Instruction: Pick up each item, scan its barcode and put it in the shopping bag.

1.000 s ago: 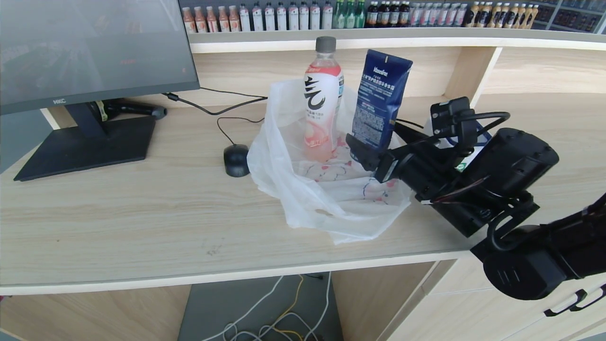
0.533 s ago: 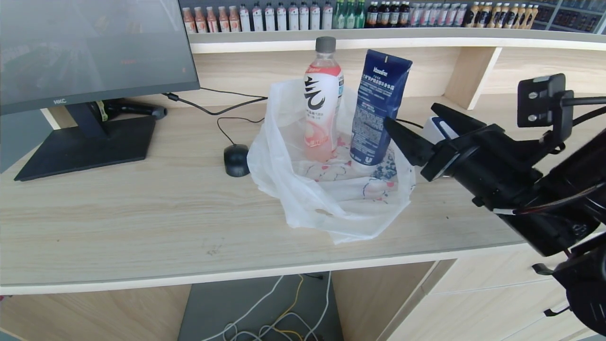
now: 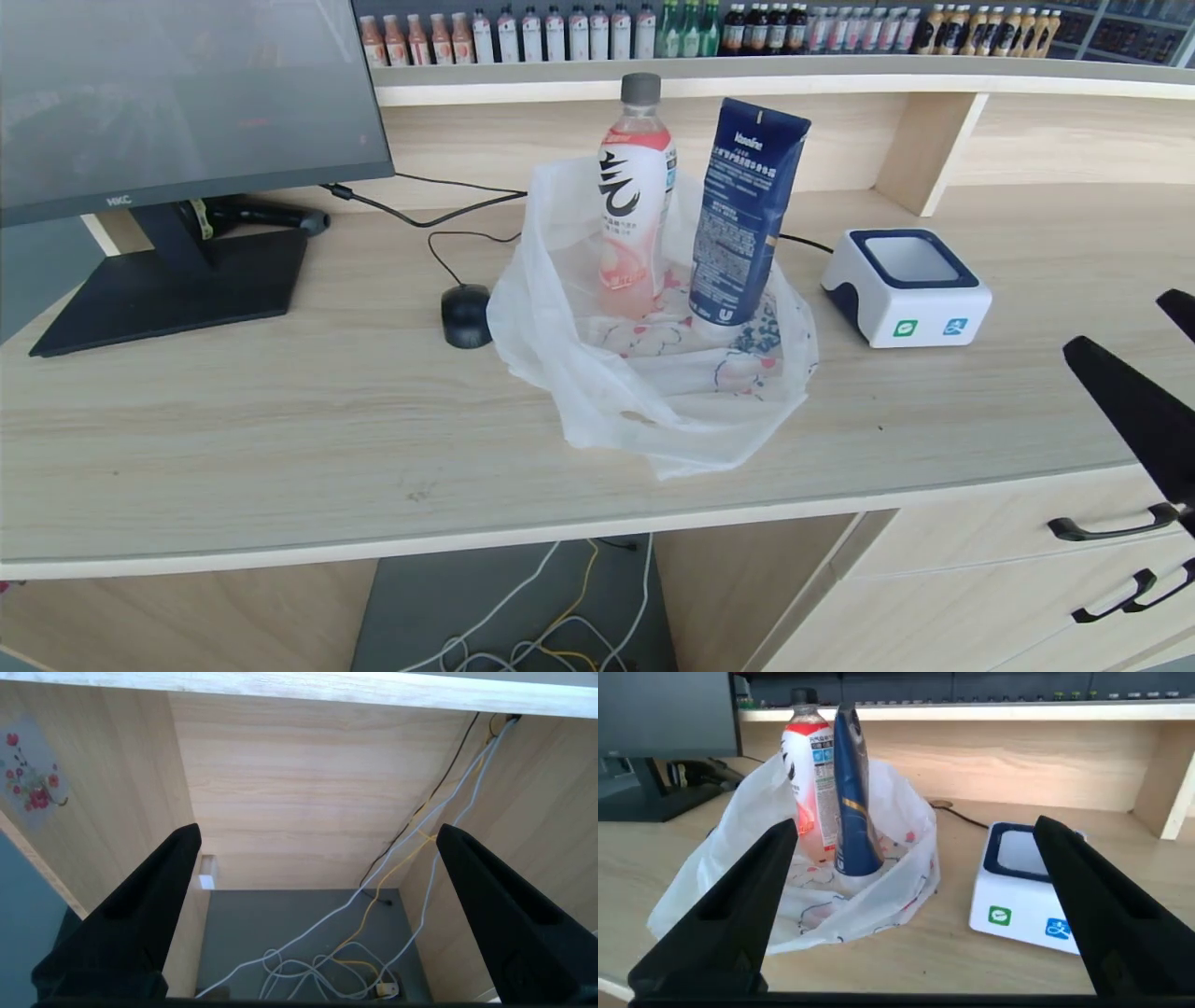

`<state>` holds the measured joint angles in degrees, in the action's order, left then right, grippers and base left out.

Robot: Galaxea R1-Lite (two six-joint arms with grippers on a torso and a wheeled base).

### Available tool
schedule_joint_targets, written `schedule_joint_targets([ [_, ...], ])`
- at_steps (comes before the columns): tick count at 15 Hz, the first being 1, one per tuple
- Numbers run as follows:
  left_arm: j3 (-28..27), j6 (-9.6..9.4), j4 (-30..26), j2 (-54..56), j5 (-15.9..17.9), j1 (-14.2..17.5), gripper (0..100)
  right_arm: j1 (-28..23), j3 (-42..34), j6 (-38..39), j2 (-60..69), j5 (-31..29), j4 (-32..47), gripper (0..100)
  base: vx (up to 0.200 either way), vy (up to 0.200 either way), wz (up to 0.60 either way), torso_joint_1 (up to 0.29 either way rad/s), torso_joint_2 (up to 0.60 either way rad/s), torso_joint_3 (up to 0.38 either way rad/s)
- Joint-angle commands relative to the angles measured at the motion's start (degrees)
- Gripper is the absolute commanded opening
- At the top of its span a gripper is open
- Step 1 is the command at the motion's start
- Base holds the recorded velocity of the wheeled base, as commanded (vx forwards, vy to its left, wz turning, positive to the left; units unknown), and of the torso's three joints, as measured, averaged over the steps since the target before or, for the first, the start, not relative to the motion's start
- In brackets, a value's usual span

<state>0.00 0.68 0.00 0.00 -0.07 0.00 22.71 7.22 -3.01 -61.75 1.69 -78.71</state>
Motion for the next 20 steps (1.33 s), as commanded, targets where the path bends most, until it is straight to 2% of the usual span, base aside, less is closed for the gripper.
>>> schedule_joint_targets([
  [1, 0.0, 0.02, 0.0, 0.0, 0.0, 0.0, 100, -0.6, -7.2, -0.2, 13.4, 0.1, 1.5, 100, 0.000, 0.000, 0.00, 0.000, 0.00, 0.000],
  [2, 0.0, 0.02, 0.0, -0.1, 0.0, 0.0, 100, -0.6, -7.2, -0.2, 13.8, 0.1, 1.7, 100, 0.000, 0.000, 0.00, 0.000, 0.00, 0.000],
  [3, 0.0, 0.02, 0.0, 0.0, 0.0, 0.0, 100, -0.6, -7.2, -0.2, 16.5, 0.2, 5.3, 100, 0.000, 0.000, 0.00, 0.000, 0.00, 0.000],
  [7, 0.0, 0.02, 0.0, 0.0, 0.0, 0.0, 100, -0.6, -7.2, -0.8, 28.6, 1.6, 25.4, 100, 0.000, 0.000, 0.00, 0.000, 0.00, 0.000],
  [10, 0.0, 0.02, 0.0, 0.0, 0.0, 0.0, 100, -0.6, -7.2, -0.9, 42.1, 2.2, 50.6, 100, 0.000, 0.000, 0.00, 0.000, 0.00, 0.000],
  [12, 0.0, 0.02, 0.0, 0.0, 0.0, 0.0, 100, -0.6, -6.3, -0.9, 47.9, 2.1, 61.6, 100, 0.000, 0.000, 0.00, 0.000, 0.00, 0.000],
  [14, 0.0, 0.02, 0.0, -0.1, 0.0, 0.0, 100, -0.6, -6.3, -0.9, 49.4, 2.1, 65.4, 100, 0.000, 0.000, 0.00, 0.000, 0.00, 0.000],
  [17, 0.0, 0.02, 0.0, 0.0, 0.0, 0.0, 100, -0.6, -7.2, -1.1, 57.9, 1.8, 78.5, 100, 0.000, 0.000, 0.00, 0.000, 0.00, 0.000],
  [20, 0.0, 0.02, 0.0, -0.1, 0.0, 0.0, 100, -1.1, -7.2, -0.9, 57.7, 1.6, 78.5, 100, 0.000, 0.000, 0.00, 0.000, 0.00, 0.000],
])
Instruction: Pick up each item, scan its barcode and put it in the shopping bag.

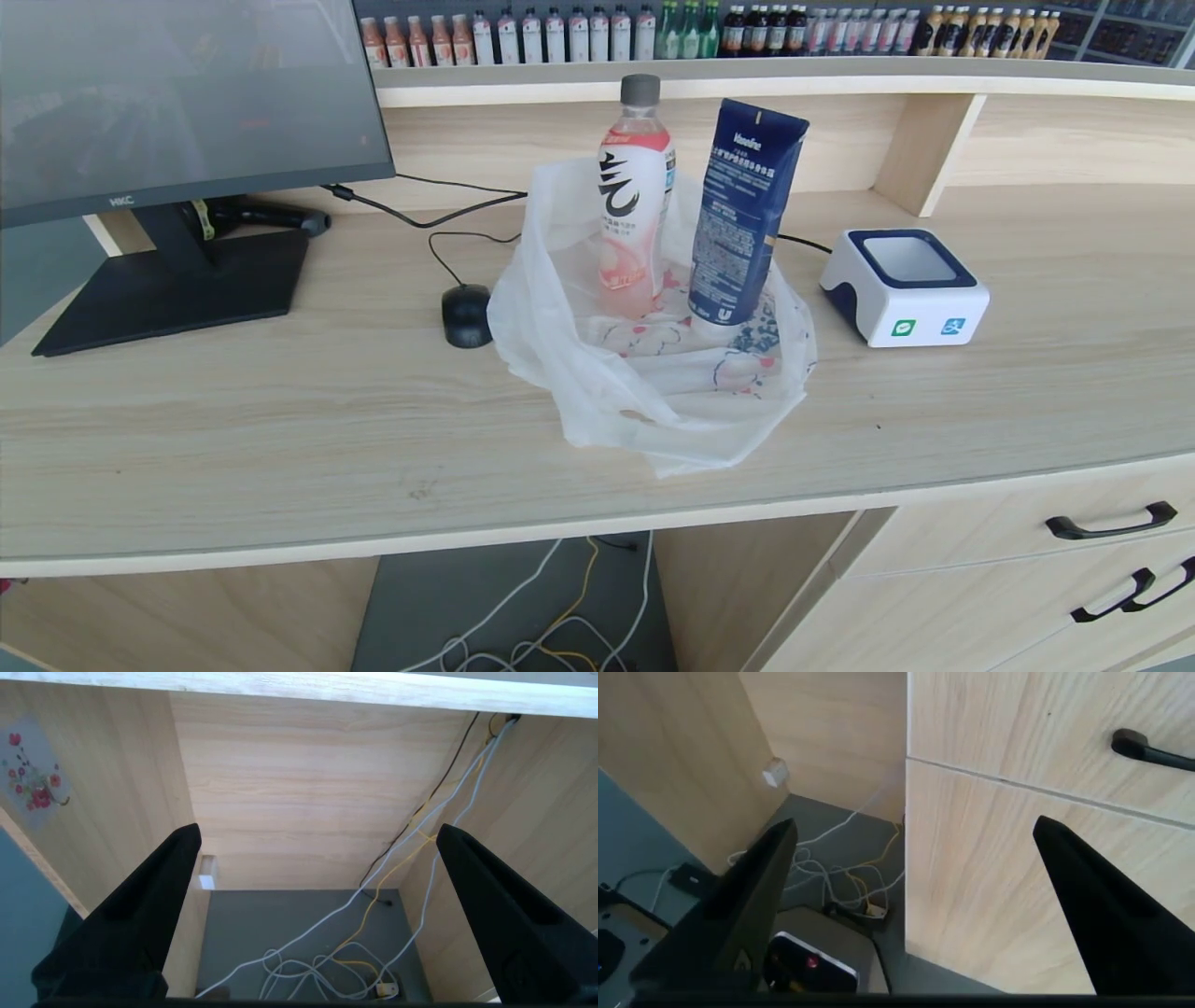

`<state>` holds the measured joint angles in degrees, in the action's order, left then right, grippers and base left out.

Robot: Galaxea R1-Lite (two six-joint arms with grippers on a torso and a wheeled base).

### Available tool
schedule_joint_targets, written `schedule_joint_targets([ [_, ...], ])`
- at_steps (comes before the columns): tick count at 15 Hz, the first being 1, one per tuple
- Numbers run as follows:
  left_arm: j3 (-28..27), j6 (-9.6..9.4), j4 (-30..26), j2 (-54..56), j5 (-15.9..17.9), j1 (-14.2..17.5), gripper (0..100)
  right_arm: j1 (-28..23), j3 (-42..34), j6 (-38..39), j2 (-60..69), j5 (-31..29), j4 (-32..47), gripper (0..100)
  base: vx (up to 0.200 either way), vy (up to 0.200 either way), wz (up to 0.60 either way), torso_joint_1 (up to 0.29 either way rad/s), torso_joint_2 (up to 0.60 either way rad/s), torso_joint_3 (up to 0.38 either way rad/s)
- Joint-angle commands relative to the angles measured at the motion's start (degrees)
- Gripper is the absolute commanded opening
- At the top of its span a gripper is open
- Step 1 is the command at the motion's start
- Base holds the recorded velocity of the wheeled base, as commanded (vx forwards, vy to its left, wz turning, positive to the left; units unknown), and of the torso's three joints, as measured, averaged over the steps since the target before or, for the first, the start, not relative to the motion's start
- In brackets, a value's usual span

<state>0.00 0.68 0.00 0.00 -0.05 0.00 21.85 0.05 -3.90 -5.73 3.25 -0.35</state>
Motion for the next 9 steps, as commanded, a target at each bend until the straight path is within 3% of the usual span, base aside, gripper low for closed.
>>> schedule_joint_targets([
  [1, 0.0, 0.02, 0.0, -0.1, 0.0, 0.0, 100, -2.1, 0.0, 0.0, 1.7, -0.2, 0.1, 100, 0.000, 0.000, 0.00, 0.000, 0.00, 0.000],
  [2, 0.0, 0.02, 0.0, 0.0, 0.0, 0.0, 100, -5.7, 0.0, -0.1, 1.6, -0.3, 0.1, 100, 0.000, 0.000, 0.00, 0.000, 0.00, 0.000],
  [5, 0.0, 0.02, 0.0, 0.0, 0.0, 0.0, 100, -9.5, 0.0, 2.1, -0.4, -3.4, 0.2, 100, 0.000, 0.000, 0.00, 0.000, 0.00, 0.000],
  [7, 0.0, 0.02, 0.0, -0.1, 0.0, 0.0, 100, -19.3, 0.0, 2.1, -5.1, -3.4, 0.2, 100, 0.000, 0.000, 0.00, 0.000, 0.00, 0.000],
  [9, 0.0, 0.02, 0.0, 0.0, 0.0, 0.0, 100, -25.9, 0.0, 2.1, -4.0, -3.4, 0.2, 100, 0.000, 0.000, 0.00, 0.000, 0.00, 0.000],
])
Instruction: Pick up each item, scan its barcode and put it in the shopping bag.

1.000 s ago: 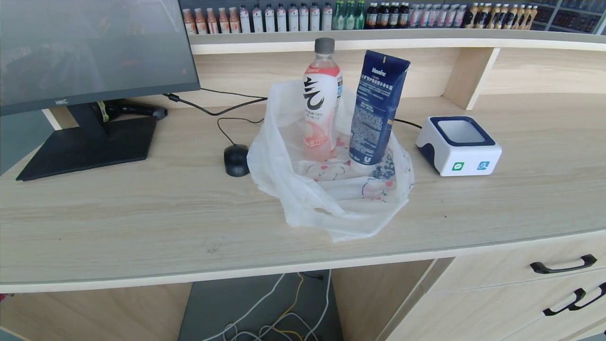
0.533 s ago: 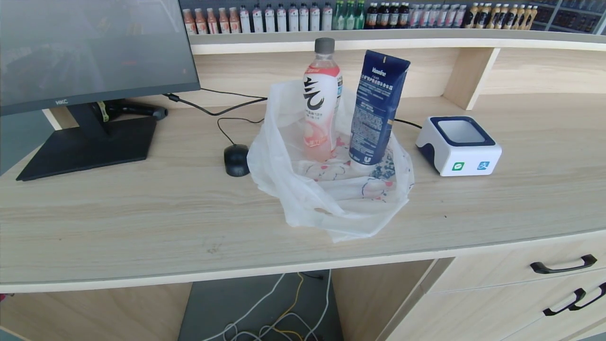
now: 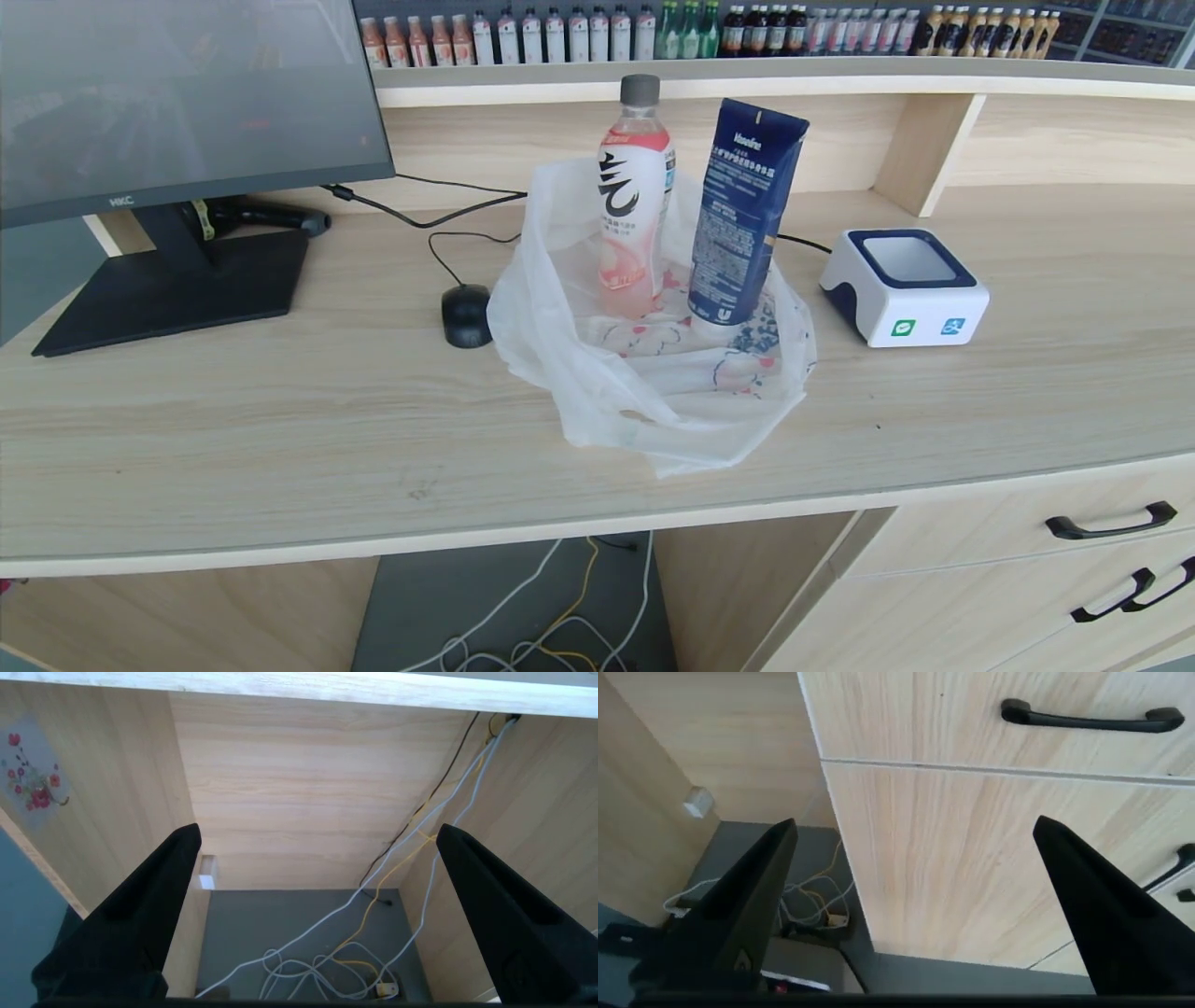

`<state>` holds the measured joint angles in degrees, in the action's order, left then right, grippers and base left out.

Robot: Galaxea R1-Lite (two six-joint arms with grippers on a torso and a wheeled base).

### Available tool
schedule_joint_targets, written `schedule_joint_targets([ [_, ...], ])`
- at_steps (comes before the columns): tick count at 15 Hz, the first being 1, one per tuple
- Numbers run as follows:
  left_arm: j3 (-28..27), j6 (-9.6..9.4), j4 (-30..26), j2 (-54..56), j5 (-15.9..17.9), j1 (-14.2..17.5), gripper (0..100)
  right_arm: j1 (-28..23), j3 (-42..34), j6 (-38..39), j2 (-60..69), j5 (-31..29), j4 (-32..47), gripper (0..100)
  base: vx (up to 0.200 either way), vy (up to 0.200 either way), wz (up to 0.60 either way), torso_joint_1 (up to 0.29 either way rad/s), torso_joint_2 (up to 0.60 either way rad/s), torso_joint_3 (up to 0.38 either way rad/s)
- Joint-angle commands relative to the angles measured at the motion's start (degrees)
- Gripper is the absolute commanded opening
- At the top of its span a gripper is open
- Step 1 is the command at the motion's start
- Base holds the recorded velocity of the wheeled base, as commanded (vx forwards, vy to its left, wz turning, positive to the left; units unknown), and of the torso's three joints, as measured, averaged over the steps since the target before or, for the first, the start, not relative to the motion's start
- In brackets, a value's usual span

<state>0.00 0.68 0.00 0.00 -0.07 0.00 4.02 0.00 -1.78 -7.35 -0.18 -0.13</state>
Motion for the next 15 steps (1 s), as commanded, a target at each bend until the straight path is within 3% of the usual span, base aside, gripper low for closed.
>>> schedule_joint_targets([
  [1, 0.0, 0.02, 0.0, 0.0, 0.0, 0.0, 100, -9.9, 0.0, 0.0, 0.6, 0.0, 0.0, 100, 0.000, 0.000, 0.00, 0.000, 0.00, 0.000],
  [8, 0.0, 0.02, 0.0, 0.0, 0.0, 0.0, 100, -9.5, 0.0, 1.1, 1.9, 0.0, 0.1, 100, 0.000, 0.000, 0.00, 0.000, 0.00, 0.000],
  [9, 0.0, 0.02, 0.0, 0.0, 0.0, 0.0, 100, -7.6, 0.0, 1.1, 1.8, 0.1, 0.1, 100, 0.000, 0.000, 0.00, 0.000, 0.00, 0.000],
  [10, 0.0, 0.02, 0.0, 0.0, 0.0, 0.0, 100, -0.5, 0.0, 1.3, 2.3, 0.1, 0.0, 100, 0.000, 0.000, 0.00, 0.000, 0.00, 0.000],
  [15, 0.0, -0.24, 0.0, 0.0, 0.1, -0.1, 100, -4.0, 0.0, 1.5, 7.3, 0.0, 0.0, 100, 0.000, 0.000, 0.00, 0.000, 0.00, 0.000],
])
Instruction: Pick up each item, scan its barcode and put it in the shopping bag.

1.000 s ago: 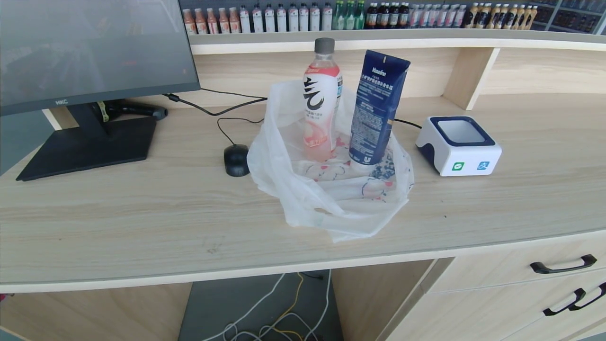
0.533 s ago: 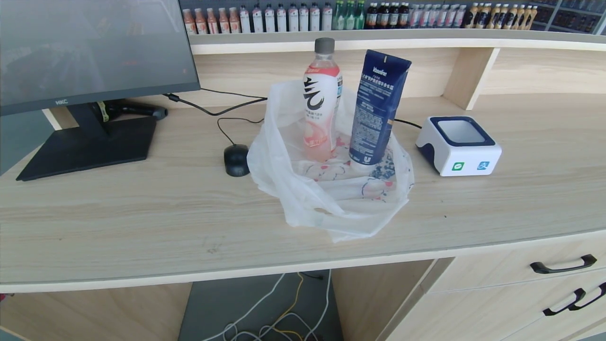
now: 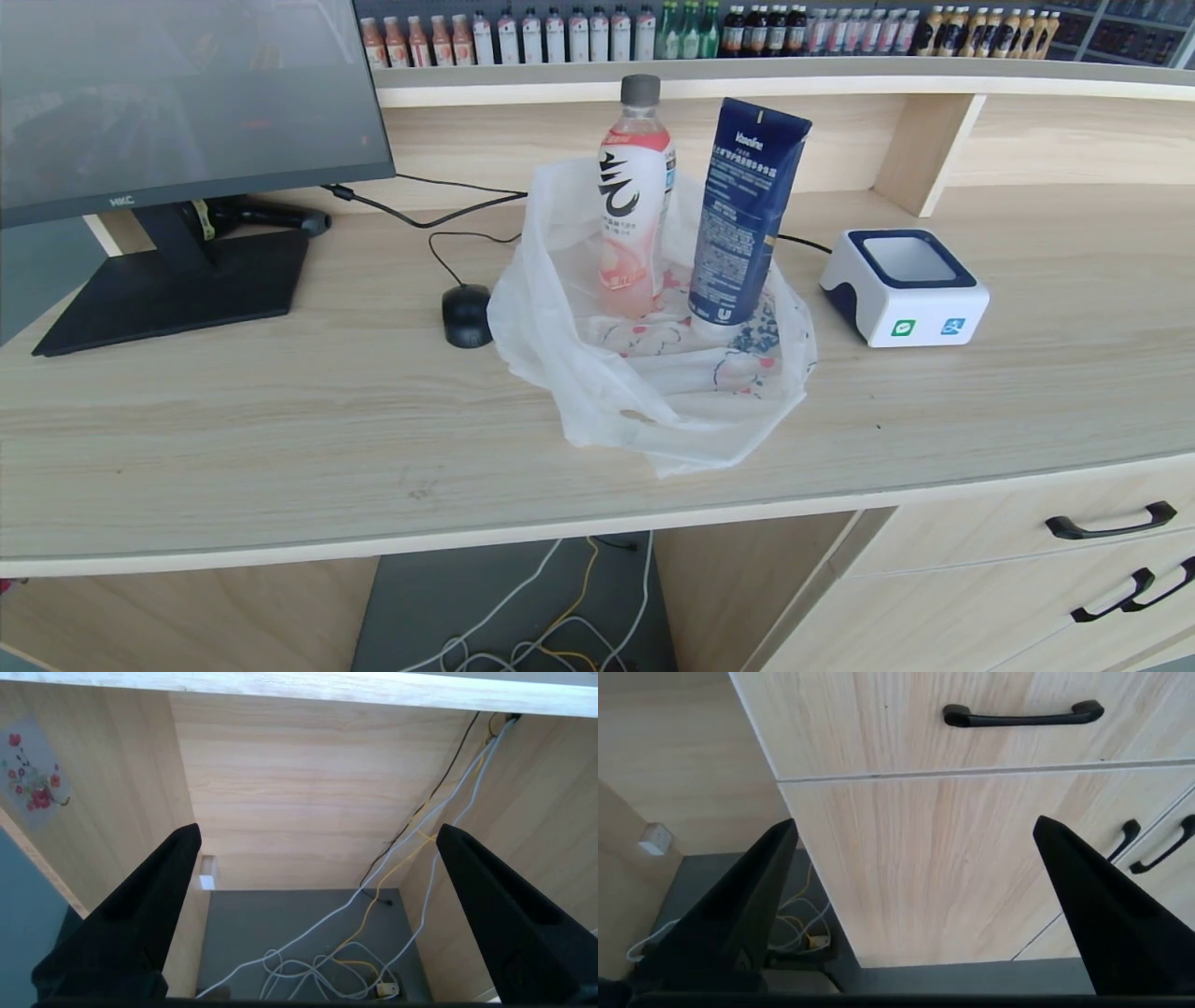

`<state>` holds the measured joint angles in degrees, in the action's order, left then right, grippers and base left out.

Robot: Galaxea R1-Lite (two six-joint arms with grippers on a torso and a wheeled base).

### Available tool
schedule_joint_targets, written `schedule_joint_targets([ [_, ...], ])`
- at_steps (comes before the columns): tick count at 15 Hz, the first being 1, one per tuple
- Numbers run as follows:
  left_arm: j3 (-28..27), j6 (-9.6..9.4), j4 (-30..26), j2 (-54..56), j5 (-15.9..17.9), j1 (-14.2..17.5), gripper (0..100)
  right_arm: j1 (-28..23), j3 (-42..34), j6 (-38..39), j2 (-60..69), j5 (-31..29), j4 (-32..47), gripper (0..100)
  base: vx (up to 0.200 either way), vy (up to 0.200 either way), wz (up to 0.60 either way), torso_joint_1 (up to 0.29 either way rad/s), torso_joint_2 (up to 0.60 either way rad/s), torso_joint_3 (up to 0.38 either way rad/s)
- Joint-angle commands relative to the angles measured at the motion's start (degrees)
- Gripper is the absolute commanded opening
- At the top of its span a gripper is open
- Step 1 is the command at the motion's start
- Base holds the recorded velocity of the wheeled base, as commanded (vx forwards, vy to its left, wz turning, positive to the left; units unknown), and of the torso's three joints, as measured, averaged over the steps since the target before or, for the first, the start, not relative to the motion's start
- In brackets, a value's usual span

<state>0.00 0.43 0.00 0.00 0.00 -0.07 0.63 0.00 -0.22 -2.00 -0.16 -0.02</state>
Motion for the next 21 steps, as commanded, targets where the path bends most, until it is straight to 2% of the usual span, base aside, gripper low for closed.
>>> schedule_joint_targets([
  [1, 0.0, 0.01, 0.0, 0.0, 0.0, 0.0, 100, -0.6, 0.0, 0.0, 1.9, 0.0, 0.0, 100, 0.000, 0.000, 0.00, 0.000, 0.00, 0.000],
  [5, 0.0, 0.28, 0.0, 0.0, 0.0, 0.1, 100, -0.6, 0.0, 0.0, 1.9, 0.0, 0.0, 100, 0.000, 0.000, 0.00, 0.000, 0.00, 0.000],
  [8, 0.0, 0.36, -0.1, -0.1, -0.1, 0.1, 100, -0.6, 0.0, 0.0, 1.9, 0.0, -0.1, 100, -0.200, 0.000, 0.00, 0.009, 0.01, 0.002],
  [15, 0.0, 0.36, 0.0, 0.0, -0.1, 0.1, 100, -0.6, 0.0, 0.0, 1.9, 0.0, 0.0, 100, 0.000, 0.000, 0.00, 0.000, 0.00, 0.000],
  [21, 0.0, 0.72, 0.0, -0.1, -0.1, 0.1, 100, -0.6, 0.0, 0.0, 1.9, 0.0, 0.0, 100, 0.000, -0.200, 0.00, 0.009, 0.00, 0.000],
])
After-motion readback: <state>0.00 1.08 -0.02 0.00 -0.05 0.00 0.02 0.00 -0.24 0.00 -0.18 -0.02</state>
